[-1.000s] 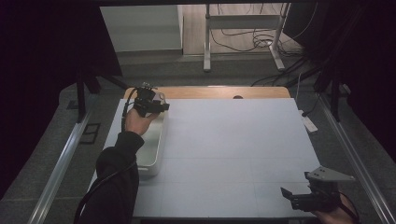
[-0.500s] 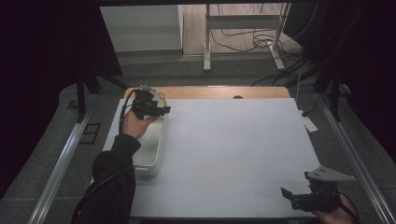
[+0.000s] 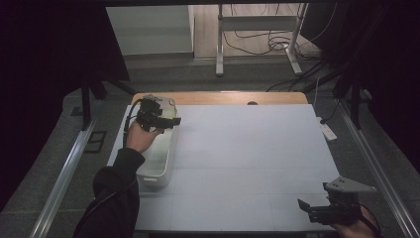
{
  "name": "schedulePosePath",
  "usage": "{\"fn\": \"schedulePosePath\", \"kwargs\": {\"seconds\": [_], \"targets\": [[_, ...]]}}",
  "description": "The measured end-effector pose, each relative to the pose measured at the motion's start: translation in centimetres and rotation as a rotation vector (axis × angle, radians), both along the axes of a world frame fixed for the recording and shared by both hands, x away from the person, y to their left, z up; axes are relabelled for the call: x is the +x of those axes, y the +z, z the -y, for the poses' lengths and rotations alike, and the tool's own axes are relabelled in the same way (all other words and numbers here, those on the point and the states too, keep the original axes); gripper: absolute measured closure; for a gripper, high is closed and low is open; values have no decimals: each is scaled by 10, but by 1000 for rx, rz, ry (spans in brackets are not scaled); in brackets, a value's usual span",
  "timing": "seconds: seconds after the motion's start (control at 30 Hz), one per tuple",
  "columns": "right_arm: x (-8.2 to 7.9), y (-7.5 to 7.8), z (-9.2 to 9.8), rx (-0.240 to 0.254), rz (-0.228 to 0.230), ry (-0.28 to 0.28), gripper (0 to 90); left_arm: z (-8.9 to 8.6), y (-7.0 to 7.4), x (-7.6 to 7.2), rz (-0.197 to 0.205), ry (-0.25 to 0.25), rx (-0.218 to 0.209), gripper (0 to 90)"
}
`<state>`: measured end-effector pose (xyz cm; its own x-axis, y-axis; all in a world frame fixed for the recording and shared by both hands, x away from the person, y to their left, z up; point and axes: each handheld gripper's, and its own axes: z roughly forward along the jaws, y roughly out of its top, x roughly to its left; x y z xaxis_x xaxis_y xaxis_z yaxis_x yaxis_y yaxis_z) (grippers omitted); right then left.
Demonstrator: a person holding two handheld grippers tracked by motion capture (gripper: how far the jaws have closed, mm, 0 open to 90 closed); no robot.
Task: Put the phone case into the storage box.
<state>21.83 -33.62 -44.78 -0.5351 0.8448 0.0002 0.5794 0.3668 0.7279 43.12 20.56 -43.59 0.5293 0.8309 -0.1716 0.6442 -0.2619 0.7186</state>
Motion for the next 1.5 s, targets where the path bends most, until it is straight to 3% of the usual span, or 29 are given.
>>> {"fn": "schedulePosePath", "kwargs": {"seconds": [0.43, 0.73, 0.97, 1.5], "targets": [[0, 0, 0, -3, 0, -2, 0, -1, 0, -18, 20, -30, -20, 3], [0, 0, -1, -6, 0, -1, 0, -2, -4, -31, 52, -33, -29, 0], [0, 0, -1, -7, 0, -1, 0, 0, -7, -40, 79, -42, -14, 0], [0, 0, -2, -9, -1, -1, 0, 5, -10, -64, 112, -71, -54, 0]]}}
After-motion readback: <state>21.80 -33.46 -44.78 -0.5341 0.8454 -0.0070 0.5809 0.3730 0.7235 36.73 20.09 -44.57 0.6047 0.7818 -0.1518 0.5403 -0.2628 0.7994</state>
